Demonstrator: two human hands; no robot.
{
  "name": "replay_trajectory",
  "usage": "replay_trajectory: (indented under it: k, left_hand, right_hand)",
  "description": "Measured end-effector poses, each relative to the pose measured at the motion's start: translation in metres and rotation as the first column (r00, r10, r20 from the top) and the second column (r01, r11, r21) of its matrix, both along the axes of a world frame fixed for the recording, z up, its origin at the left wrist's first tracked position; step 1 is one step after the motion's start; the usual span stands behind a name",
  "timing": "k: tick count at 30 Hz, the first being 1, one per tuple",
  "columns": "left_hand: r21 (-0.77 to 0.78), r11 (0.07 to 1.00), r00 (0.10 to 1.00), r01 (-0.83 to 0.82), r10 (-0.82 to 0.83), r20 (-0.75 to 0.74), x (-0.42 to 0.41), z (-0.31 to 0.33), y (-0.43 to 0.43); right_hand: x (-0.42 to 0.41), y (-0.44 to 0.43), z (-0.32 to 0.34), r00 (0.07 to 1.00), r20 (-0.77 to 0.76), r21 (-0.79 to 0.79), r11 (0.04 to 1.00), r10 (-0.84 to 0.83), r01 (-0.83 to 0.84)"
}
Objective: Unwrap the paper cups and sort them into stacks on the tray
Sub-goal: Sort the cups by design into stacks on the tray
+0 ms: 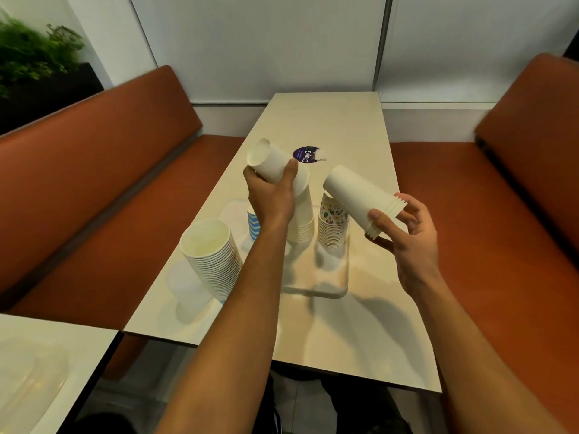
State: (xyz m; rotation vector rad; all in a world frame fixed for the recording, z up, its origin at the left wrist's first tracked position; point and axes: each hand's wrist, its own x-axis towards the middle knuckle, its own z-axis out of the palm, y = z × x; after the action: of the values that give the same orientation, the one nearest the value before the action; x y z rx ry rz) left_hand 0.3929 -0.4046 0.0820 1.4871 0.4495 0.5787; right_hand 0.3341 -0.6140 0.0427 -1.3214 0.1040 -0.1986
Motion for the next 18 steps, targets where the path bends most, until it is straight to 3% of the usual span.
replay_trajectory:
  k: [5,10,14,18]
  left_hand:
    - [0.202,0.977,0.988,0.071,-0.041,-0.146,0.022,-0.007,0.003]
    - [0.265,0.95,0.967,0.166,-0.103,-0.234,0.032,-0.014,0.001]
    - [0.244,0.949,0.963,0.198,-0.141,-0.231,0.028,-0.016,0.001]
    - [0.223,0.97,0.989,0.098,-0.071,-0.129,0.013,-0.02,-0.004]
  right_hand:
    - [0.0,0.001,-0.001,1.0,-0.008,-0.008,1.0,-0.001,0.001]
    - [-0.001,0.002,-0.002,1.0,-0.019,-0.016,1.0,0.001,-0.001]
    - [0.0,0.003,-0.001,1.0,-0.025,-0.013,1.0,0.019,-0.019]
    - [-0.003,0.005,0.0,0.997,-0.042,0.025,0.998,0.06,-0.059]
